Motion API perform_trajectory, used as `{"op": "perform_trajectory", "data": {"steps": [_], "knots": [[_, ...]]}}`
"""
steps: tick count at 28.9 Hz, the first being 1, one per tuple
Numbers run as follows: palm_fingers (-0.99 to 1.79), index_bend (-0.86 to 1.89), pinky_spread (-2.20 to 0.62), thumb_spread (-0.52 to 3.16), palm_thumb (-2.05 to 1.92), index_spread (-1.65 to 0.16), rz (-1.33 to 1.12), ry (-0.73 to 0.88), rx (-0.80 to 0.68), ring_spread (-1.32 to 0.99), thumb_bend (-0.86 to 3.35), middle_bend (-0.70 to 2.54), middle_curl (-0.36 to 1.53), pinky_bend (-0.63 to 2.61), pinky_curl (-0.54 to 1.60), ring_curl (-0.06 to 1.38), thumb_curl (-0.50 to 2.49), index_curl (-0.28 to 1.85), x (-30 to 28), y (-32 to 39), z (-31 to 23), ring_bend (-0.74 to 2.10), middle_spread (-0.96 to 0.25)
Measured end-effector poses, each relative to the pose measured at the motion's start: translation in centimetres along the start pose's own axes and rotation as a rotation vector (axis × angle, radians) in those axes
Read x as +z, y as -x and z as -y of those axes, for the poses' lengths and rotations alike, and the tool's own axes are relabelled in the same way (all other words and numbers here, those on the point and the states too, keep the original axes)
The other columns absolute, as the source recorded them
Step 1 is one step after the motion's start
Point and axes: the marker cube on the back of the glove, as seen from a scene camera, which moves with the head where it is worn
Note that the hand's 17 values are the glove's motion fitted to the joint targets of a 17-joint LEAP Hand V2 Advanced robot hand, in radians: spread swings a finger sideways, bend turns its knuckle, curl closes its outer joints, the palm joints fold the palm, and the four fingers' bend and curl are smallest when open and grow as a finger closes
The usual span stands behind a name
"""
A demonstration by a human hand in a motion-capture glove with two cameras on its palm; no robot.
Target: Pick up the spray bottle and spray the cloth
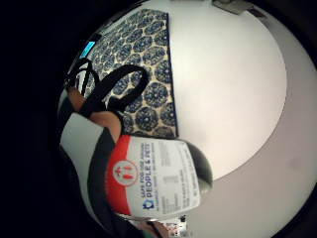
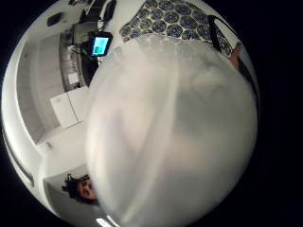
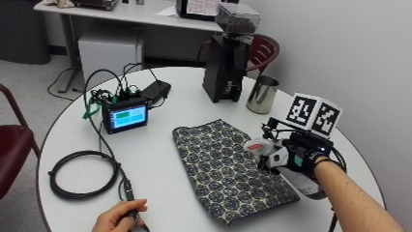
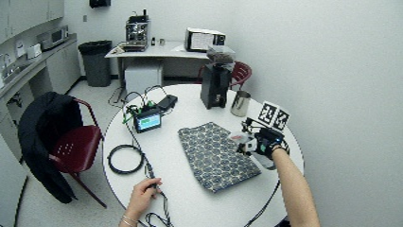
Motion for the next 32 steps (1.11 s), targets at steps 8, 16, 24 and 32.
{"op": "perform_trajectory", "data": {"steps": [8, 16, 24, 32], "knots": [[1.25, 0.18, -0.04, 0.59, 1.06, -0.23, -0.136, -0.131, -0.035, -0.15, -0.03, 0.52, 0.5, 0.29, 0.36, 0.44, 0.64, 0.4, -9.8, 5.1, -3.3, 0.59, -0.13], [1.25, 0.18, -0.05, 0.58, 1.05, -0.24, -0.082, -0.024, -0.01, -0.15, -0.03, 0.52, 0.51, 0.29, 0.36, 0.44, 0.65, 0.42, -5.0, 3.8, -1.3, 0.59, -0.12], [1.23, 0.17, -0.05, 0.57, 1.06, -0.24, -0.109, -0.054, -0.02, -0.15, -0.03, 0.52, 0.51, 0.28, 0.36, 0.45, 0.65, 0.44, -6.9, 3.8, -1.6, 0.6, -0.12], [1.24, 0.17, -0.05, 0.57, 1.05, -0.24, -0.077, -0.088, -0.047, -0.15, -0.03, 0.52, 0.51, 0.29, 0.37, 0.45, 0.66, 0.46, -6.8, 5.1, -1.0, 0.61, -0.12]]}}
